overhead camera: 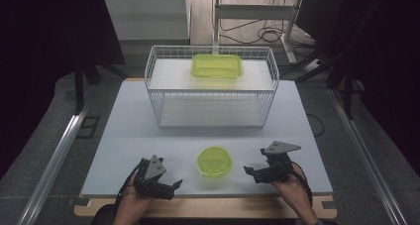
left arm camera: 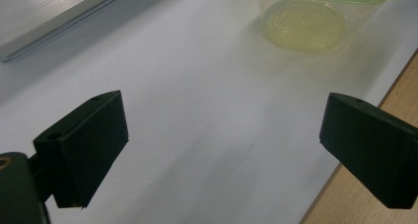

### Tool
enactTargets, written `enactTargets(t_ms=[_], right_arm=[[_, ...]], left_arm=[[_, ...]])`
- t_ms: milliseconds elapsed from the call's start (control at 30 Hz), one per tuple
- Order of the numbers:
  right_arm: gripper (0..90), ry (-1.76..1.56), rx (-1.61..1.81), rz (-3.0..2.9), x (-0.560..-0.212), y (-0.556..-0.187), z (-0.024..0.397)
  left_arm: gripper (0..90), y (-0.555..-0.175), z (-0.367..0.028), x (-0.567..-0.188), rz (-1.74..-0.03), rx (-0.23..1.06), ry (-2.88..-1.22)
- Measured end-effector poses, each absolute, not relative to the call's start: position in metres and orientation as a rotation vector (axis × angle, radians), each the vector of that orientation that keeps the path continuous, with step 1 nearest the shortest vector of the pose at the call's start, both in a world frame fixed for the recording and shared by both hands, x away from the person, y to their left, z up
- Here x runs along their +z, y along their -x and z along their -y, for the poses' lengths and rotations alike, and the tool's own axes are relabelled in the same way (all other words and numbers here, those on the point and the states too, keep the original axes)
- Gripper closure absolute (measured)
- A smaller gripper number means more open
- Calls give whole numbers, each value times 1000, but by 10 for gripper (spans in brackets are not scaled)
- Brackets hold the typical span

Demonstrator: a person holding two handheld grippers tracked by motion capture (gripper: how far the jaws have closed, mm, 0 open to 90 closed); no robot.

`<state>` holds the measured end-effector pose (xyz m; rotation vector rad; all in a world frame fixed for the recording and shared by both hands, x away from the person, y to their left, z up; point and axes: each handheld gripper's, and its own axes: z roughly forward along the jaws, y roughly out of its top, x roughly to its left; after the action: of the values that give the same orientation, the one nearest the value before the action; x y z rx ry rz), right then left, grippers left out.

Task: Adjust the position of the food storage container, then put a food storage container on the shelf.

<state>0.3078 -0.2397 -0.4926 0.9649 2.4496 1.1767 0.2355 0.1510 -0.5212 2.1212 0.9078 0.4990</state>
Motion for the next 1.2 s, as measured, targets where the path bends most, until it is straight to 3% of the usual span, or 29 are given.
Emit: enactTargets(t_ms=[633,767,867,967,1200], right_arm=[[42,-1037,1236,-2526,-488,-316,225],[142,-1072,1282,-2563,-483,-322,217],[270,-1127,1357,-2585,-480,-331,211],[310,-1142,1374,-2605,-480,-335,207],[514,-1273,1429,-2663,-487,-355,192]], left_arm=[[42,-236,-150,-522,-902,503,-2139],[42,-236,-149,-522,-903,503,-2137],[42,-236,-149,-522,-908,502,-2137],[42,-236,-148,-523,-905,502,-2140],[43,-235,-147,-523,-899,498,-2147]])
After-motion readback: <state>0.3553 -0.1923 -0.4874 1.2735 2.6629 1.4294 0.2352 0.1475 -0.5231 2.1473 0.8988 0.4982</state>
